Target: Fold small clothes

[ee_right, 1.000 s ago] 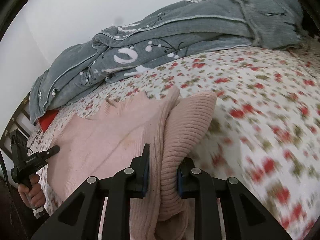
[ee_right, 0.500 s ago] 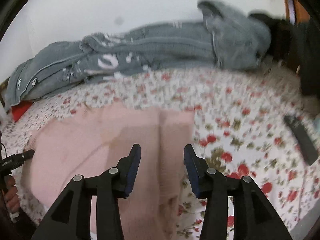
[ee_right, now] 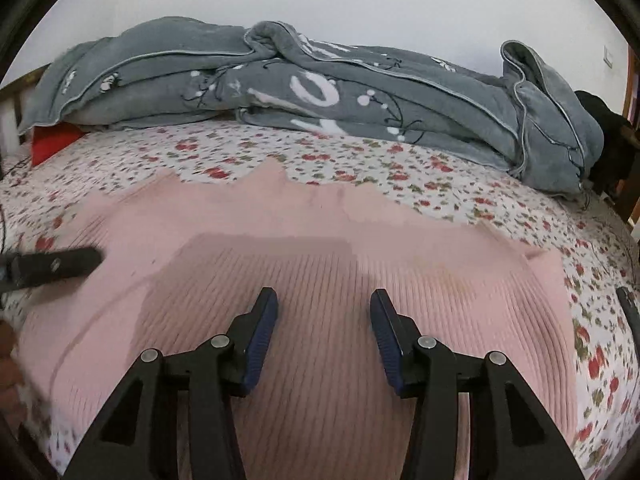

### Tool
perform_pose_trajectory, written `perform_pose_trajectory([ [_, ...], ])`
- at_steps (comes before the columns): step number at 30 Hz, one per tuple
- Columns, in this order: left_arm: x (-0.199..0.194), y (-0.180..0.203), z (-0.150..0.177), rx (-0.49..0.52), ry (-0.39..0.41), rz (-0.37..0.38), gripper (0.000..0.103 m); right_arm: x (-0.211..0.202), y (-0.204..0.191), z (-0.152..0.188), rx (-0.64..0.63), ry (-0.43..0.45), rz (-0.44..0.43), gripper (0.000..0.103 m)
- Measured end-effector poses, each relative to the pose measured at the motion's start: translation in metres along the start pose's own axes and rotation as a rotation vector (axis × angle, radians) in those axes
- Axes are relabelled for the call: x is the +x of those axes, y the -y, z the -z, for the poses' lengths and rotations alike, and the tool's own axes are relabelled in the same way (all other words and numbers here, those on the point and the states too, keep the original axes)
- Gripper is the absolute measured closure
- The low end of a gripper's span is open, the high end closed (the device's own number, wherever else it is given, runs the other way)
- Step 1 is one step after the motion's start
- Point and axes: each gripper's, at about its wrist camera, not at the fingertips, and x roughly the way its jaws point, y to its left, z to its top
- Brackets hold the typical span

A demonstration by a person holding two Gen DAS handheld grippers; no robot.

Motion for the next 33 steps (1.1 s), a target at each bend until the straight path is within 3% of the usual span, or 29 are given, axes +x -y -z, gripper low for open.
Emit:
perform_pose_trajectory([
  [3,0.002,0.0,-0.001,0.002,0.003,-0.002,0.045,0.011,0.007,-0.01,0.056,-0.06,-0.031,0.056],
  [6,0.002,0.0,-0.001,0.005,0.003,-0.003,0.044,0.0,0.003,-0.001,0.024,-0.056,-0.014,0.056],
  [11,0.004,0.001,-0.001,0.007,0.005,-0.015,0.043,-0.042,-0.011,0.026,-0.041,-0.042,-0.013,0.056],
  [16,0.005,0.008,-0.002,0.019,-0.01,-0.043,0.042,-0.063,-0.018,0.066,-0.071,-0.115,-0.034,0.058],
  [19,0.004,0.013,-0.002,0.036,-0.022,-0.061,0.042,-0.07,-0.017,0.083,-0.072,-0.115,-0.025,0.058],
  [25,0.008,0.01,-0.002,0.013,-0.038,-0.074,0.044,-0.095,-0.004,0.093,-0.028,-0.127,-0.149,0.058],
  [28,0.008,0.01,-0.001,0.003,-0.037,-0.073,0.058,-0.116,0.017,0.094,0.024,-0.074,-0.191,0.058],
  [30,0.006,0.01,-0.004,-0.014,-0.043,-0.068,0.076,-0.126,0.031,0.093,0.054,-0.046,-0.194,0.058],
  [33,-0.002,0.014,-0.012,-0.027,-0.052,-0.063,0.08,-0.135,0.059,0.092,0.1,-0.017,-0.164,0.058],
])
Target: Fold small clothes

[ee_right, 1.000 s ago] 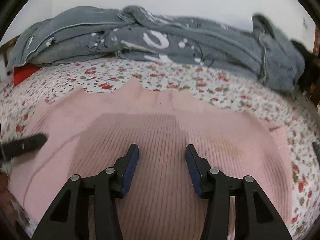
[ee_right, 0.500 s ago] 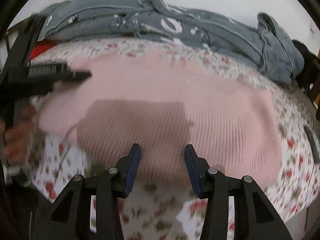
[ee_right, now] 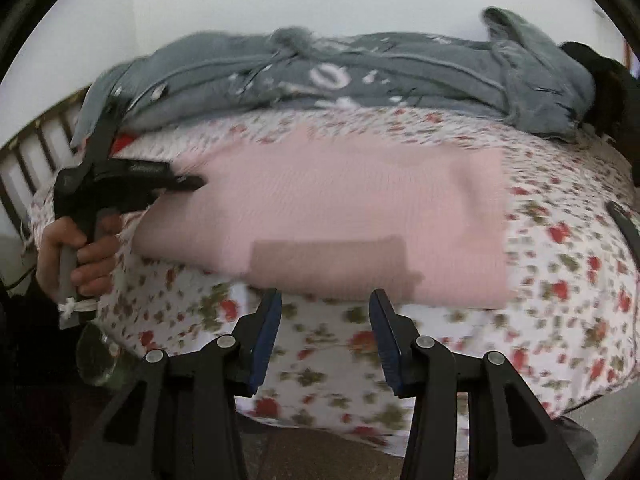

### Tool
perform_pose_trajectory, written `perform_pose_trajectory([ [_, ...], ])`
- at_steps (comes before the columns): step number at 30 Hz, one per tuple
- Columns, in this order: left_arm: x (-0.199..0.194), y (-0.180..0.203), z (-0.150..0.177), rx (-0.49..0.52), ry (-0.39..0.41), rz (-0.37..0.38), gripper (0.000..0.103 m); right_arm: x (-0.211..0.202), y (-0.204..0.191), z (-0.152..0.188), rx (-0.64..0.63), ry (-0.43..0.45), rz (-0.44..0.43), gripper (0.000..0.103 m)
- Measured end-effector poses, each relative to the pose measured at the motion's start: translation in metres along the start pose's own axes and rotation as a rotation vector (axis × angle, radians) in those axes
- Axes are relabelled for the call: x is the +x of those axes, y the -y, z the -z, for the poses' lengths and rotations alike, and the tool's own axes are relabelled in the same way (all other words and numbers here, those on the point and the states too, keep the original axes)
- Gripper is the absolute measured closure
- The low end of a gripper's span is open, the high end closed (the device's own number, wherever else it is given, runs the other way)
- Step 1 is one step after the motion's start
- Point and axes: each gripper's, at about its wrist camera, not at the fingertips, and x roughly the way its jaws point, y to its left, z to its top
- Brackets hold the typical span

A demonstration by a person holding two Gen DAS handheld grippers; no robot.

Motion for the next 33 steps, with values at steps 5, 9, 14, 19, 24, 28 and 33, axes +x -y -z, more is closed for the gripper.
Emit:
perform_pose_trajectory([
  [5,-0.019,0.034,-0.015,0.013,0.007,-0.042,0.08,-0.014,0.056,-0.001,0.124,0.029,0.025,0.058],
  [9,-0.029,0.078,-0.023,0.028,0.009,-0.07,0.08,-0.026,0.099,-0.001,0.199,0.054,0.044,0.058],
  [14,-0.034,0.148,-0.026,0.106,0.016,-0.093,0.081,-0.044,0.138,0.003,0.232,0.072,0.06,0.057],
  [19,-0.01,0.215,-0.012,0.191,-0.013,-0.107,0.081,-0.06,0.162,0.01,0.25,0.091,0.072,0.058],
  [24,0.042,0.269,0.018,0.269,-0.109,-0.086,0.081,-0.069,0.182,0.018,0.27,0.085,0.09,0.057],
  [28,0.074,0.296,0.045,0.374,-0.193,-0.1,0.074,-0.067,0.185,0.021,0.273,0.075,0.081,0.058],
  [33,0.048,0.281,0.033,0.36,-0.162,0.053,0.053,-0.058,0.173,0.009,0.257,0.087,0.026,0.058],
])
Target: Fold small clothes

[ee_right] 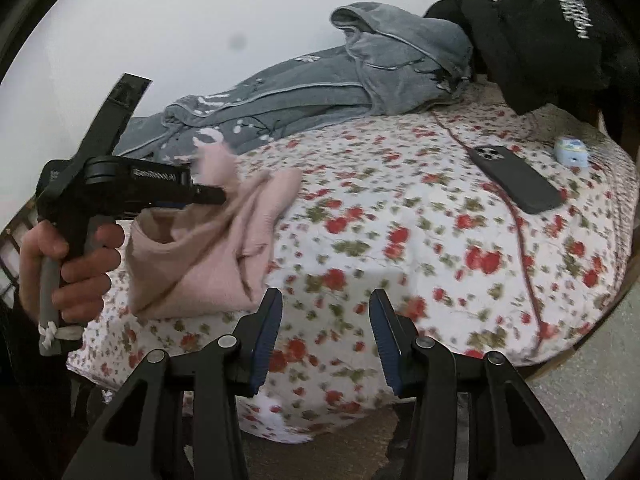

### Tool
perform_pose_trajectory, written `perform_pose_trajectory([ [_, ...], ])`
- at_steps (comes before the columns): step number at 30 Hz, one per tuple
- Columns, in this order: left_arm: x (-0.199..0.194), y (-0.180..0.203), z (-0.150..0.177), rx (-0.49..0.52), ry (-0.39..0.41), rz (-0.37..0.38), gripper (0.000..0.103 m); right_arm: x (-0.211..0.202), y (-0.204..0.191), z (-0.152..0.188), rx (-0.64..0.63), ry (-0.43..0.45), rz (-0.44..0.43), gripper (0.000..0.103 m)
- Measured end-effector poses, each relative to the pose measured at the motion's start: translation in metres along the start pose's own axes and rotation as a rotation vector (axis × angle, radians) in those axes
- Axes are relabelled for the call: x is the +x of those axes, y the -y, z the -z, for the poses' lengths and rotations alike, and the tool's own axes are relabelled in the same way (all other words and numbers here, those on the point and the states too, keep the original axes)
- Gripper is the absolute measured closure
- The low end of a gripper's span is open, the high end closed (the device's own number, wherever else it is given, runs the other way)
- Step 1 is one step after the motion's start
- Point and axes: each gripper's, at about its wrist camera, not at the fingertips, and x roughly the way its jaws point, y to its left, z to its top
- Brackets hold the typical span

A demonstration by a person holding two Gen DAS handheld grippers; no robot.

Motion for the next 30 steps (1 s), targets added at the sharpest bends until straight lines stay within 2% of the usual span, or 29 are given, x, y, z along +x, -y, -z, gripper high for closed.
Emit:
perform_pose_trajectory([
  [2,-0.017,-0.015,-0.003,-0.024,0.046,0.01,0.044,0.007,-0.011,-0.008,-0.009,0.006,-0.036,0.057],
  [4,-0.034,-0.034,-0.005,-0.031,0.081,-0.03,0.044,0.015,-0.024,-0.02,-0.005,0.016,-0.081,0.056],
  [7,-0.054,-0.074,0.0,-0.057,0.126,-0.082,0.043,0.027,-0.039,-0.038,0.03,0.026,-0.166,0.043],
  [12,-0.061,-0.136,0.019,-0.103,0.112,-0.125,0.043,0.064,-0.061,-0.066,0.135,0.008,-0.293,0.031],
  [17,-0.057,-0.167,0.045,-0.084,0.083,-0.138,0.043,0.123,-0.08,-0.074,0.185,-0.1,-0.229,0.031],
  [19,-0.056,-0.174,0.055,-0.069,0.077,-0.159,0.043,0.141,-0.083,-0.07,0.181,-0.151,-0.224,0.047],
  [20,-0.057,-0.179,0.06,-0.065,0.074,-0.165,0.043,0.144,-0.084,-0.068,0.166,-0.16,-0.209,0.076],
  [21,-0.056,-0.182,0.064,-0.062,0.072,-0.17,0.043,0.141,-0.084,-0.068,0.133,-0.148,-0.209,0.082],
  [24,-0.055,-0.19,0.072,-0.071,0.072,-0.148,0.043,0.116,-0.074,-0.071,0.097,-0.052,-0.254,0.085],
  [26,-0.054,-0.19,0.076,-0.078,0.072,-0.118,0.043,0.106,-0.058,-0.066,0.115,-0.013,-0.248,0.085],
  [28,-0.052,-0.184,0.078,-0.074,0.075,-0.085,0.043,0.115,-0.044,-0.058,0.127,-0.037,-0.19,0.085],
  [30,-0.049,-0.174,0.078,-0.057,0.077,-0.058,0.043,0.132,-0.031,-0.048,0.153,-0.085,-0.182,0.083],
])
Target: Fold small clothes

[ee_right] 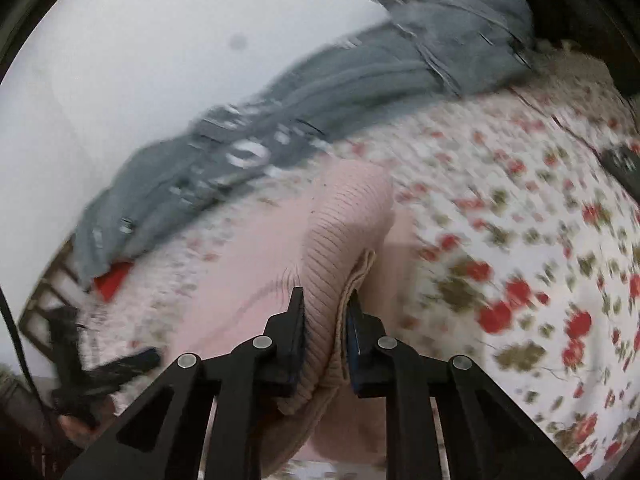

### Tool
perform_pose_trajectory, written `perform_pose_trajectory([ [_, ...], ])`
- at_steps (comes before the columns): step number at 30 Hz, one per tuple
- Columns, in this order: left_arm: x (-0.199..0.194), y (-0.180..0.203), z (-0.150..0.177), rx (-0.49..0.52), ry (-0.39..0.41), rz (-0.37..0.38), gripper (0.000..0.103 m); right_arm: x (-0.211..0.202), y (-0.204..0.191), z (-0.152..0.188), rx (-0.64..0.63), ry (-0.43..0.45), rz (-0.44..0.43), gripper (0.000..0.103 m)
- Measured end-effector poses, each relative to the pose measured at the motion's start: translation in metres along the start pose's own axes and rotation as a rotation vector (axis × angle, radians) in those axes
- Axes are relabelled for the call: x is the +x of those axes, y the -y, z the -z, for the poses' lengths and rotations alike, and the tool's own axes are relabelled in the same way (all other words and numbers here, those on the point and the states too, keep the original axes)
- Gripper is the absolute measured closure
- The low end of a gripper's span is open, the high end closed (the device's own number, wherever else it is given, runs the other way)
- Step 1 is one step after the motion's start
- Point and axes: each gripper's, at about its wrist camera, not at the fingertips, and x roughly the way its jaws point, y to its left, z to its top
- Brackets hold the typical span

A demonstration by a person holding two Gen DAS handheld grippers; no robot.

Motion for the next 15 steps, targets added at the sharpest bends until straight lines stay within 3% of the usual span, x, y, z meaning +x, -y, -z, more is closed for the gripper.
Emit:
perform_pose_trajectory([
  [2,0.002,0.014,0.001,0.022,-0.002,0.019,0.042,0.001,0.008,0.001,0.021,-0.025,-0.037,0.076],
  [5,0.0,0.03,0.004,0.053,-0.003,0.042,0.041,-0.02,0.003,-0.003,-0.008,0.006,-0.017,0.058],
  [7,-0.001,0.038,0.005,0.069,0.003,0.036,0.04,-0.036,-0.003,-0.003,-0.021,0.043,-0.024,0.056],
  [12,-0.002,0.047,0.002,0.048,0.002,0.034,0.04,-0.055,-0.03,0.009,-0.04,0.039,-0.08,0.052],
  [15,-0.005,0.051,0.003,0.054,0.002,0.031,0.039,-0.046,-0.045,0.022,-0.079,0.022,-0.042,0.052],
])
